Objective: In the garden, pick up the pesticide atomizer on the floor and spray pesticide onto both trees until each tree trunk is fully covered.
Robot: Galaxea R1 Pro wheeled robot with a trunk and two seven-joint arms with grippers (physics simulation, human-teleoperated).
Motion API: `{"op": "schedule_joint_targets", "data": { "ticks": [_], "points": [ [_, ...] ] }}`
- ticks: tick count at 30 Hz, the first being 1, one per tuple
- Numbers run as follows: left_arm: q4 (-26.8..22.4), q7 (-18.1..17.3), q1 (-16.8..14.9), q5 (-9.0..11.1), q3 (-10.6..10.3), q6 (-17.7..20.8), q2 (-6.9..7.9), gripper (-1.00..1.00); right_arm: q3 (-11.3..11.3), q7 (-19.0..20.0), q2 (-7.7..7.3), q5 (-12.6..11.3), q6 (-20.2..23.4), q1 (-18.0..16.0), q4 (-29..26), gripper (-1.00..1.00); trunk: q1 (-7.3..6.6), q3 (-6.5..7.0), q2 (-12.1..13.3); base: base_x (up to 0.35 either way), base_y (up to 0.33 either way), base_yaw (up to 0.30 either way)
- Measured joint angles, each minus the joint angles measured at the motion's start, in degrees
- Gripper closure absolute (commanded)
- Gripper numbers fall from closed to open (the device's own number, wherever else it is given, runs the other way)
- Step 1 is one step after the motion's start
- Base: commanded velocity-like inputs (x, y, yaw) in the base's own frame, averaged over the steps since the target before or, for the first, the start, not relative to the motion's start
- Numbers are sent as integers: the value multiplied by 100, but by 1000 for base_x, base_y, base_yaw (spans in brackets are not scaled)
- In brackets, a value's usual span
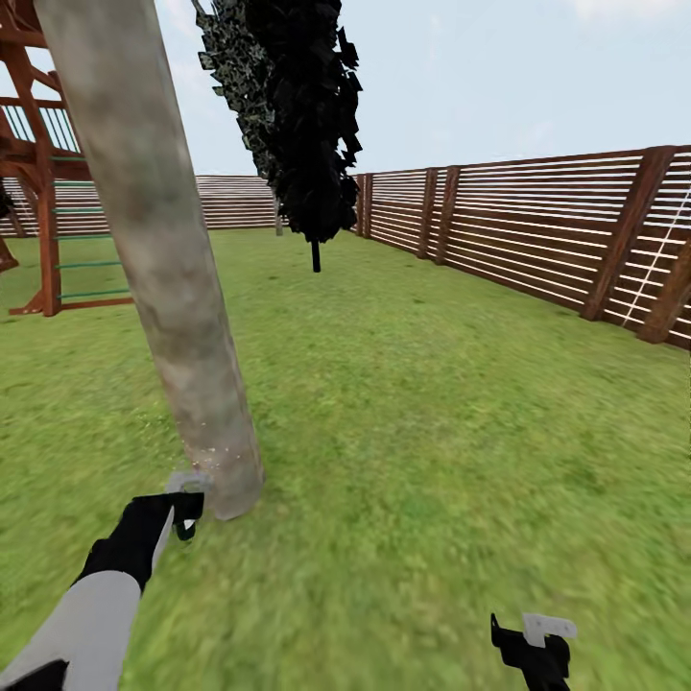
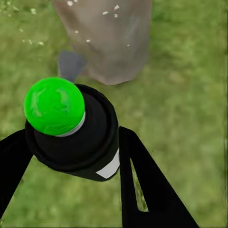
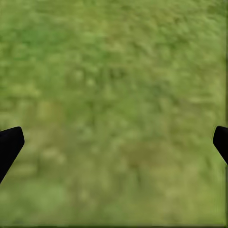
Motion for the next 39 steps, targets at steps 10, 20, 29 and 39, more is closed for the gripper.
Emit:
{"op": "schedule_joint_targets", "data": {
  "ticks": [10, 20, 29, 39],
  "points": [
    [-995, -15, -249, -22, -228, 1109, -127, 100, 9, -1, -1, 0, 0, -1, 1, -100, -1, -1, 0, -3, 0, 93],
    [-994, -15, -648, 13, -350, 1372, -418, 100, 1, -2, -1, 0, 0, 0, 0, -100, -1, -1, 0, 0, 0, 197],
    [-1004, -730, -796, -70, -423, 1465, -27, 100, 2, -2, -123, 0, 0, 0, 0, -100, 0, -1, 0, 1, -1, 1],
    [-1090, -737, -765, -83, -431, 1452, -49, 100, 10, -3, -123, 1, -2, -1, 1, -100, -2, -1, 0, 174, -193, 0]
  ]
}}
